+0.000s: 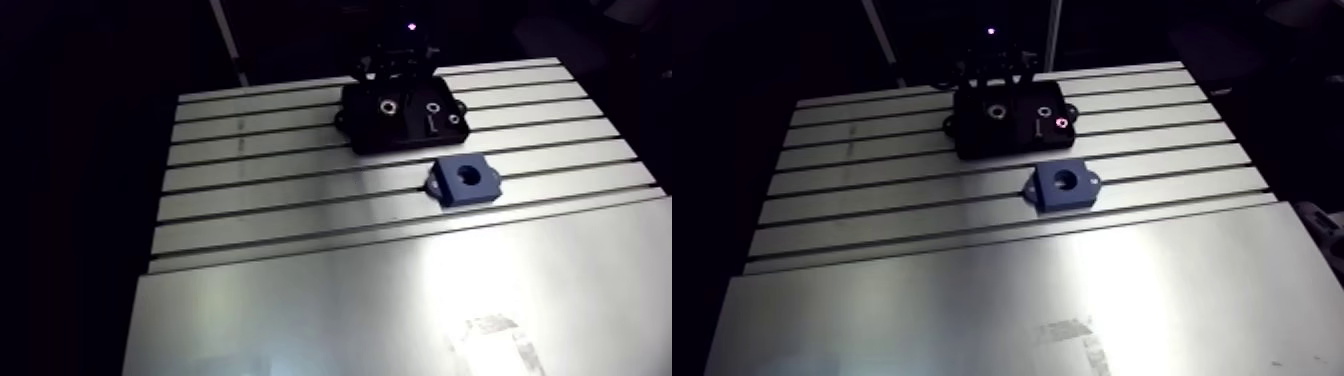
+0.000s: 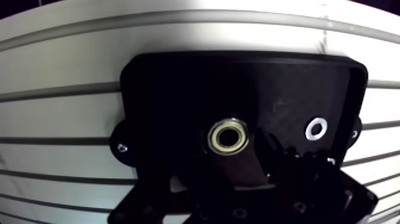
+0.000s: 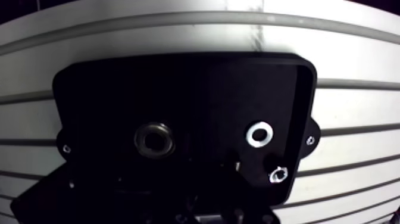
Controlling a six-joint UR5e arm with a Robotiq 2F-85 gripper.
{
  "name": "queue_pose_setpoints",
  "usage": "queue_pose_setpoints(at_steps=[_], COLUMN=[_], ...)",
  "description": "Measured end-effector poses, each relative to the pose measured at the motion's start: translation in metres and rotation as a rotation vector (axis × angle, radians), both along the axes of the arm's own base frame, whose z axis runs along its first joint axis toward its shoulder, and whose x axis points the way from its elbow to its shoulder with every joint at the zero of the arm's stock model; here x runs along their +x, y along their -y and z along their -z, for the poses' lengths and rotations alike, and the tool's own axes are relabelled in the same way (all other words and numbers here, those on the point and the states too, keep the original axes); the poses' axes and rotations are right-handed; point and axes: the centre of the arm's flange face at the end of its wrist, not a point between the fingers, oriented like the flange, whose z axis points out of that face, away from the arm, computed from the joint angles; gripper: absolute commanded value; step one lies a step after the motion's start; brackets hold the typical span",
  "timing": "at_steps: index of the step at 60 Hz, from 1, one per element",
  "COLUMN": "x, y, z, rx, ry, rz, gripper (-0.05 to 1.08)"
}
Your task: Pick up the bearing and press it into the housing until flush.
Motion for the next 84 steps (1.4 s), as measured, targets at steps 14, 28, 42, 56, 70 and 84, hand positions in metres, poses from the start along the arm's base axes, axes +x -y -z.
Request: queue_pose_setpoints(at_steps=[14, 28, 42, 56, 70, 84], x=[0.0, 0.0, 0.0, 0.0, 0.001, 0.003], y=[0.0, -0.001, 0.0, 0.001, 0.001, -0.001], z=[0.003, 0.003, 0.004, 0.003, -0.005, -0.027], rx=[-0.001, -0.001, -0.001, -0.001, -0.001, 0.002], ry=[0.004, 0.004, 0.005, 0.003, -0.008, -0.038], rz=[0.0, 0.0, -0.001, -0.002, -0.004, -0.008], gripper=[0.5, 0.51, 0.59, 0.63, 0.68, 0.7])
